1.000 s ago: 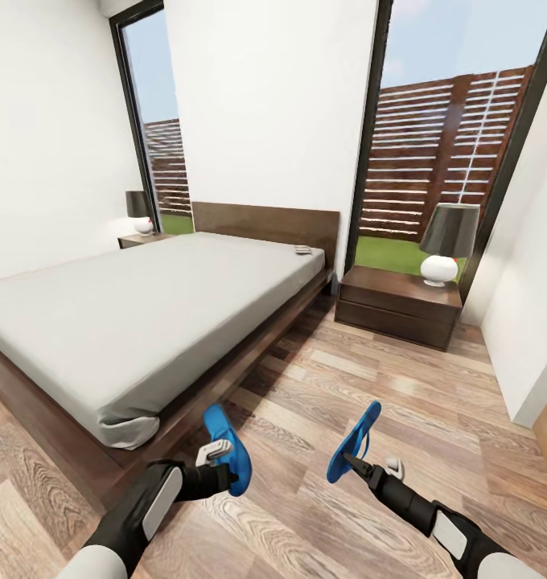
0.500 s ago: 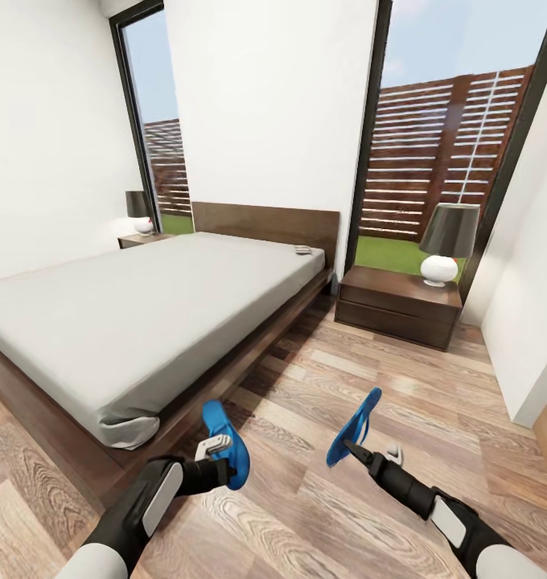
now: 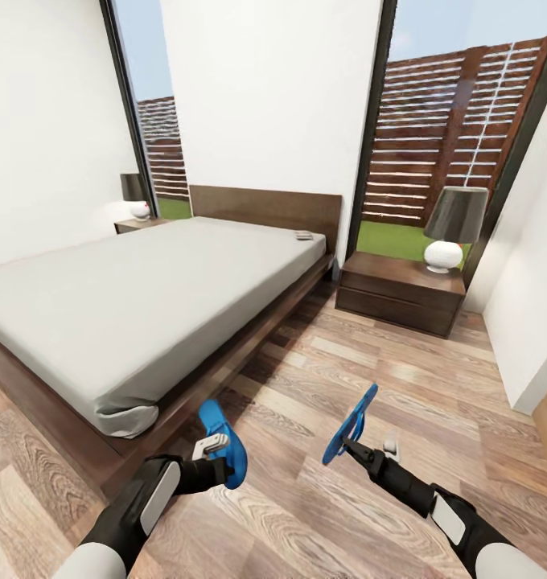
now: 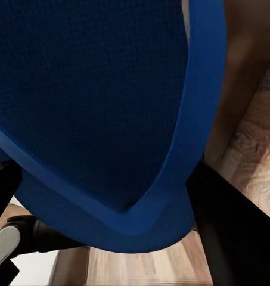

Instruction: In the bedroom, move the book from the bed onto either nightstand, and place the two sandals side by side next to the bed.

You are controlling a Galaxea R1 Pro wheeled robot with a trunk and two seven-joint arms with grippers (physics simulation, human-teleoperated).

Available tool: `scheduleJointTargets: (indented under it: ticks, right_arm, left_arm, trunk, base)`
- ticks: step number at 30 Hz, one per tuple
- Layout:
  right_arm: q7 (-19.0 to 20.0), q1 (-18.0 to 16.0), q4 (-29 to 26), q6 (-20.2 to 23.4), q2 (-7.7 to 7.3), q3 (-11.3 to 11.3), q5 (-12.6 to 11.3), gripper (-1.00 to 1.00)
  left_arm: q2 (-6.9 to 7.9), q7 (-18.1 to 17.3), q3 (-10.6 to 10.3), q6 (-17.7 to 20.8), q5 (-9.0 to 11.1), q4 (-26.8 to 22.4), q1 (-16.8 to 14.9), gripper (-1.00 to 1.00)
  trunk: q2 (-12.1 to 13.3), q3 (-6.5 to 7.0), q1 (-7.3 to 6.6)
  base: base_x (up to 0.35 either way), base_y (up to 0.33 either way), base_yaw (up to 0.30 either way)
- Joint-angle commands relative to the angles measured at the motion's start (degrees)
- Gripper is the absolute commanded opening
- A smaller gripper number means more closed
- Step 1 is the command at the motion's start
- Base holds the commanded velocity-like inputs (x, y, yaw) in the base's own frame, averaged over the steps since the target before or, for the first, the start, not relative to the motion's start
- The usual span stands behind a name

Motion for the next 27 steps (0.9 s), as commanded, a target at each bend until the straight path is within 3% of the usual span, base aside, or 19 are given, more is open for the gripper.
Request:
scheduleJointTargets:
  ticks: [1,27]
  right_arm:
    - [0.30,-0.03,0.01,0.82,0.00,-0.05,-0.17,-1.00]
    - [0.54,-0.03,0.49,1.06,0.01,-0.34,0.49,-1.00]
  left_arm:
    - [0.03,-0.18,0.11,0.20,-0.03,-0.03,-0.03,-1.00]
    - [0.52,-0.33,1.43,0.15,0.09,0.10,-0.03,-1.00]
  trunk:
    - [-0.04,-0.28,0.01]
    - [-0.39,-6.04,0.68]
  base:
    - [0.000,0.000,0.000]
    - [0.000,0.000,0.000]
